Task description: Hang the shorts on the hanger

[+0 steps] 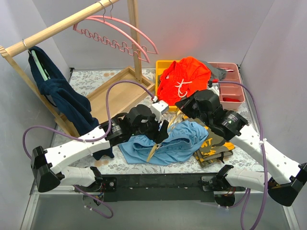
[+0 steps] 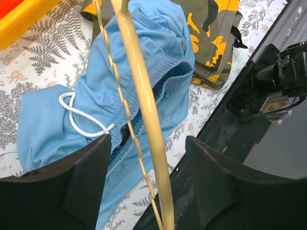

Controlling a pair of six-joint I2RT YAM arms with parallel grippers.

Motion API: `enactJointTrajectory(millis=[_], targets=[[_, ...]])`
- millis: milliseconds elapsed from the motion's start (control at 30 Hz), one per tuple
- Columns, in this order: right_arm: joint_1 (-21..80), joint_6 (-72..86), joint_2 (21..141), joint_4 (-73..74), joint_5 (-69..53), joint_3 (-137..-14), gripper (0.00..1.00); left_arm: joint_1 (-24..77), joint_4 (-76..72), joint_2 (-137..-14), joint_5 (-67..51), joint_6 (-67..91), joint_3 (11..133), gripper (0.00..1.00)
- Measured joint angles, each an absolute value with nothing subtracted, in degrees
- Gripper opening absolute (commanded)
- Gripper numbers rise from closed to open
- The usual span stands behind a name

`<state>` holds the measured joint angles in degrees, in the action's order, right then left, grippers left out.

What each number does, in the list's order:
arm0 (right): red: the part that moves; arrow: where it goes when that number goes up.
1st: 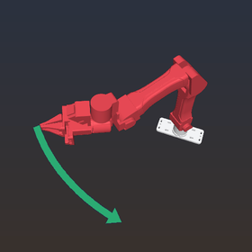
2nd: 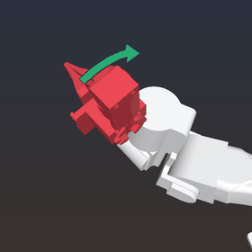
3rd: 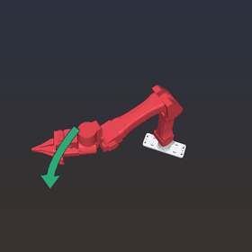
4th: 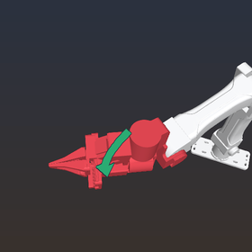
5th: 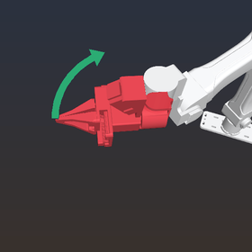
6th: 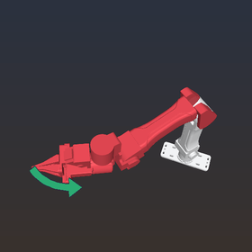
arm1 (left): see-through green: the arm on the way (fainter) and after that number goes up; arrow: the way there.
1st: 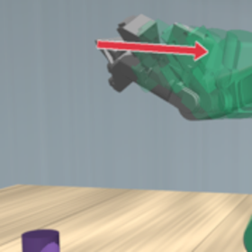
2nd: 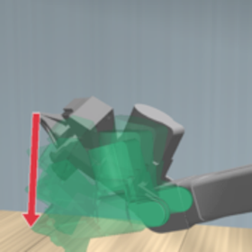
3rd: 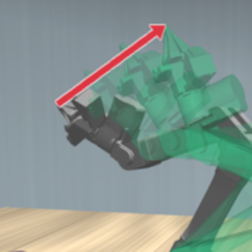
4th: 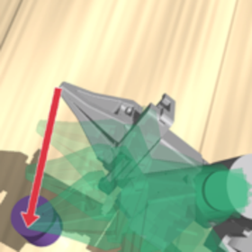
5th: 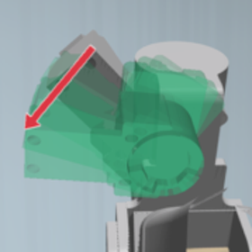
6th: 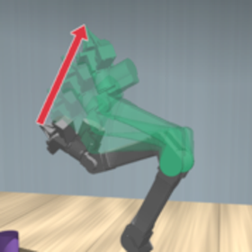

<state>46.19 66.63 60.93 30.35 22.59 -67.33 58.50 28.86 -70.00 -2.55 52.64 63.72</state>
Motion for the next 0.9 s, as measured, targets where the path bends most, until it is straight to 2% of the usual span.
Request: enactJointTrajectory(millis=[133,267,300,367,500,567,600,700,800,900], targets=[[46.2,67.4,61.6,30.5,22.6,-68.1,0.01,59.7,28.9,-70.1,0.7,52.4,63.3,0.52],[46.2,67.6,61.8,30.5,22.6,-68.3,0.01,62.3,28.9,-70.9,5.7,52.1,63.2,0.4],[46.2,67.7,61.9,30.6,22.6,-68.5,0.01,62.8,28.9,-71.3,6.8,51.8,63.2,0.32],[46.2,67.8,62.3,30.5,22.6,-68.9,0.01,63.5,28.9,-72.3,8.7,51.7,63.2,0.27],[46.2,67.9,62.4,30.8,22.6,-68.9,0.01,64.0,28.6,-73.8,11.6,51.5,62.5,0.0],[46.2,68.2,62.4,31.3,22.6,-68.9,0.02,64.1,28.4,-73.8,13.3,51.8,62.1,0.0],[46.2,68.3,62.4,31.4,22.6,-68.9,0.27,64.0,28.2,-73.8,13.8,51.8,61.9,0.0],[46.2,67.3,62.3,31.1,21.9,-68.9,0.7,64.1,27.5,-73.5,15.7,52.1,61.2,0.0],[46.2,61.9,61.3,27.6,18.9,-68.2,0.82,64.1,28.3,-72.6,16.5,52.3,60.3,0.0],[46.2,55.4,58.3,23.9,15.3,-66.0,0.81,64.1,29.8,-71.1,16.7,52.9,60.1,0.0]])
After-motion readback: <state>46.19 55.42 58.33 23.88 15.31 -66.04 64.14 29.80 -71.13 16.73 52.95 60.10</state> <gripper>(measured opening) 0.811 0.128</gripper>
